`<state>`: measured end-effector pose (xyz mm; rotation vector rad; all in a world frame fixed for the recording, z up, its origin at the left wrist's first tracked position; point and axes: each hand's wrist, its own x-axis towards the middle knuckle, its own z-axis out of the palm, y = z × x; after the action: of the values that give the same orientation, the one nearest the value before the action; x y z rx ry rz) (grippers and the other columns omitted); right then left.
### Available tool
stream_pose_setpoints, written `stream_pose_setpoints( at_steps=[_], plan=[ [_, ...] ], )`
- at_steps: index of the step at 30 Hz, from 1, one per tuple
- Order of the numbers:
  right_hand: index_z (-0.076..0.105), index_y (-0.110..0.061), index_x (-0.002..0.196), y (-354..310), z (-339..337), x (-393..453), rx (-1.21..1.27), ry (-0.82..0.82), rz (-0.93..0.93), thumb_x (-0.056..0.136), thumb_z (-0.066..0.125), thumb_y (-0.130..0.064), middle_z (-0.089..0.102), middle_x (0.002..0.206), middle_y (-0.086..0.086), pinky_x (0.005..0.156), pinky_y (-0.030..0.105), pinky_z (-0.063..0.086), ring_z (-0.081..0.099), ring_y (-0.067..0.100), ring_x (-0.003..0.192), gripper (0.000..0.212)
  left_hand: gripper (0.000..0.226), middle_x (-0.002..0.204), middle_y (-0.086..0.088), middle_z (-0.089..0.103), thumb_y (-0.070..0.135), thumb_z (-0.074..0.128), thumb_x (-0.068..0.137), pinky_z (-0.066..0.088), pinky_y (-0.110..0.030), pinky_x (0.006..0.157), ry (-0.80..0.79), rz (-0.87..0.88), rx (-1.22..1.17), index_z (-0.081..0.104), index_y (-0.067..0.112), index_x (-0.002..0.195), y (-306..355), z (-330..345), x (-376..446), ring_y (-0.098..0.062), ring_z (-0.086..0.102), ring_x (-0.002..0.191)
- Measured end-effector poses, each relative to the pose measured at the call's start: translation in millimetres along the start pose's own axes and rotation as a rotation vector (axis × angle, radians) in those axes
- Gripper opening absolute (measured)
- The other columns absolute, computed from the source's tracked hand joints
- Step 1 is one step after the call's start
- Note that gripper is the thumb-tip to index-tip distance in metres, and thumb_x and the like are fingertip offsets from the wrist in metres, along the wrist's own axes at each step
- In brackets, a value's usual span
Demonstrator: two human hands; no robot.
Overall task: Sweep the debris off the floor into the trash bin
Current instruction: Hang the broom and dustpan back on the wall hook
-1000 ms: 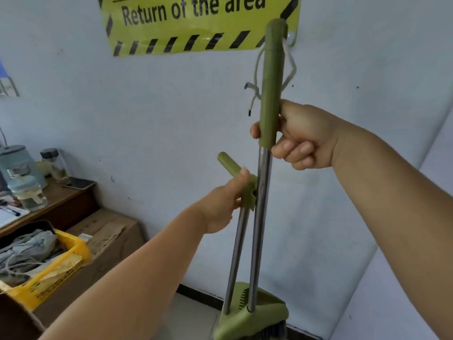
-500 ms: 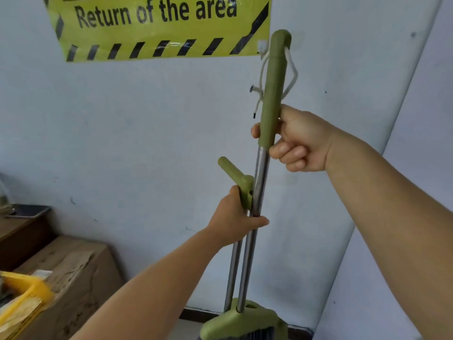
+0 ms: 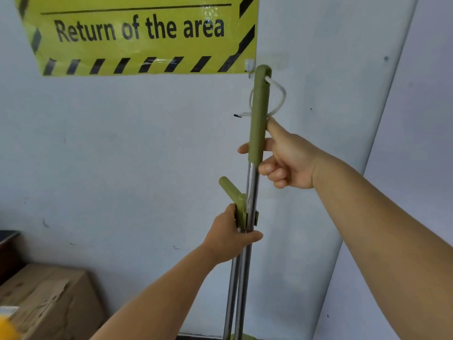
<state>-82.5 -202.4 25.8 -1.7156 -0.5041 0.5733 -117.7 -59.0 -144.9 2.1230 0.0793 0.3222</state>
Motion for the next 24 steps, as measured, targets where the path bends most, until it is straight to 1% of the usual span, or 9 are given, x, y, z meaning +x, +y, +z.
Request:
stream_pose_setpoints(
  at_steps=[2,6,9,12,14,17,20,22,24],
  plan=[
    [0.069,-0.018,0.104,0,2,0,-0.084,0.089,-0.081,0.084,0.032,-0.075,0.035,0.049,-0.005,0.042,0.019,0.027,0.026,0.011,0.041,0.07,0.045,0.103,-0.001,0.069,0.027,0.084,0.074,0.053,-0.023,0.076,-0.013,-0.007,-0.018,0.057,0.016,0.109,-1,-2,2,-0.018,0.065,0.09],
    [0.068,-0.025,0.099,3,9,4,-0.334,0.284,-0.265,0.086,0.062,-0.048,0.055,0.069,-0.009,0.054,0.02,0.042,0.046,0.007,0.059,0.028,0.045,0.102,-0.003,0.067,0.026,0.084,0.074,0.054,-0.026,0.078,-0.032,-0.037,-0.036,0.057,0.015,0.108,-2,1,1,-0.014,0.061,0.083],
    [0.07,-0.021,0.101,6,11,12,-0.274,0.339,-0.32,0.087,0.063,-0.042,0.063,0.08,-0.011,0.061,0.02,0.049,0.055,0.003,0.066,0.026,0.05,0.105,0.0,0.066,0.036,0.084,0.074,0.051,-0.025,0.081,-0.114,-0.057,-0.004,0.057,0.016,0.112,4,-7,6,-0.014,0.062,0.092],
    [0.07,-0.018,0.095,10,10,17,-0.117,0.323,-0.306,0.087,0.065,-0.037,0.067,0.086,-0.002,0.077,0.027,0.057,0.064,0.011,0.079,0.021,0.079,0.127,0.001,0.061,0.062,0.075,0.073,0.045,-0.029,0.095,-0.269,-0.104,0.203,0.052,0.016,0.133,16,-29,18,-0.016,0.057,0.113],
    [0.069,-0.017,0.09,15,11,19,-0.04,0.306,-0.298,0.087,0.066,-0.034,0.067,0.086,0.004,0.077,0.031,0.059,0.066,0.019,0.084,0.017,0.1,0.139,-0.004,0.055,0.075,0.064,0.071,0.042,-0.032,0.101,-0.29,-0.133,0.307,0.039,0.015,0.147,29,-50,22,-0.021,0.053,0.124],
    [0.069,-0.017,0.089,24,14,21,-0.056,0.301,-0.297,0.087,0.066,-0.033,0.069,0.088,0.007,0.078,0.034,0.06,0.069,0.024,0.089,0.016,0.105,0.142,-0.004,0.052,0.075,0.055,0.068,0.045,-0.028,0.091,-0.131,-0.019,0.195,0.027,0.021,0.153,59,-81,23,-0.018,0.056,0.116],
    [0.068,-0.023,0.089,29,18,23,-0.081,0.288,-0.276,0.088,0.065,-0.035,0.071,0.096,0.007,0.081,0.034,0.059,0.07,0.024,0.094,0.013,0.085,0.13,0.005,0.052,0.051,0.07,0.081,0.052,-0.024,0.083,0.115,0.269,0.073,0.027,0.028,0.15,90,-100,23,-0.01,0.061,0.105],
    [0.067,-0.023,0.087,30,22,24,-0.087,0.274,-0.261,0.088,0.064,-0.037,0.071,0.096,0.008,0.084,0.035,0.058,0.069,0.025,0.094,0.014,0.078,0.123,0.007,0.053,0.035,0.073,0.086,0.053,-0.023,0.083,0.168,0.379,0.027,0.029,0.03,0.149,108,-106,26,-0.008,0.063,0.102],
    [0.068,-0.017,0.09,31,24,26,-0.098,0.262,-0.247,0.088,0.064,-0.034,0.069,0.093,0.01,0.084,0.037,0.058,0.069,0.027,0.093,0.018,0.066,0.117,0.009,0.058,0.032,0.07,0.089,0.051,-0.02,0.079,0.149,0.349,-0.002,0.037,0.028,0.146,121,-111,31,-0.005,0.063,0.096]
  ],
)
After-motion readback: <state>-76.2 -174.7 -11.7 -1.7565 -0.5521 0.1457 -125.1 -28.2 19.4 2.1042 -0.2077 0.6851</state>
